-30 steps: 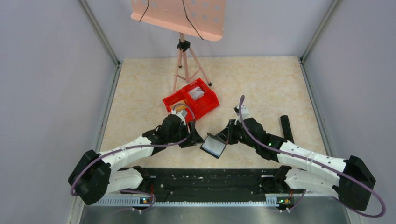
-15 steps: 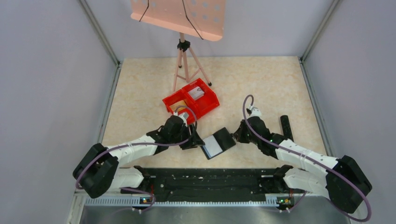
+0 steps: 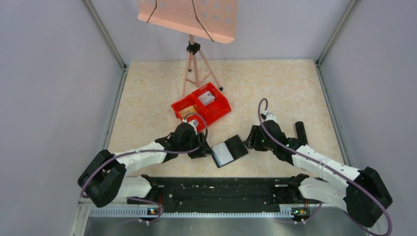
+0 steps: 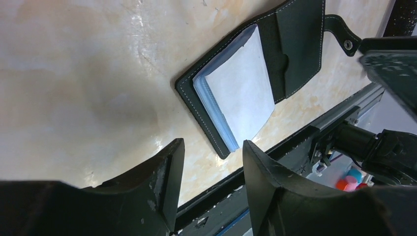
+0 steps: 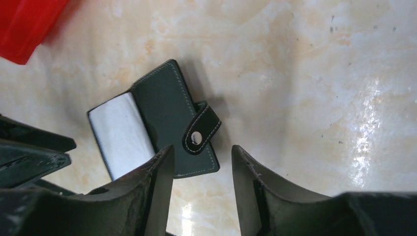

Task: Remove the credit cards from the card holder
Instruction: Open the card holder at the center of the board, then remove the credit card from the card holder.

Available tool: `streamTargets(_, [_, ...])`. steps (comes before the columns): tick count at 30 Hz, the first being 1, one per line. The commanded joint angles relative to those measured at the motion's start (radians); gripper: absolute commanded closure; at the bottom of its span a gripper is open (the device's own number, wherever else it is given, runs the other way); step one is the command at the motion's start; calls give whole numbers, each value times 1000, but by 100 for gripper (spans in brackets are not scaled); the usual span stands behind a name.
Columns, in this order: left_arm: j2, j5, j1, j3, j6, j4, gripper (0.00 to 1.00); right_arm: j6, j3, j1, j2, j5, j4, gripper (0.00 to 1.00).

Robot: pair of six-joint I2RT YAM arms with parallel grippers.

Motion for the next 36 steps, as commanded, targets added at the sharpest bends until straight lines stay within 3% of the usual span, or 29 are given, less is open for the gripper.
streamTargets(1, [-111,-117,-5,49,49,-87,47,-55,141,-8,-70,-19,-86,50])
streamTargets(4, [-205,-223,-4,57,72,-168,46,-68,184,20,-73,-35,-98,41])
streamTargets(8, [-320,-356,-4,75,101,-266,44,-71,249,151,-47,54,-96,39])
streamTargets(13, [-431,-456,-3,105,110,-379,43,-59,326,338,108,124,-33,40])
streamTargets(17, [-507,-532,-3,103,118,-422,43,-64,362,406,255,181,-22,36])
streamTargets(22, [-571,-581,-2,117,149,-484,38,-78,378,437,358,224,-5,25])
streamTargets(30, [-563,-701,-3,161,232,-589,31,-91,390,460,478,214,35,24])
streamTargets(36, [-559,-662,-4,149,237,-560,33,-85,407,483,525,250,25,23])
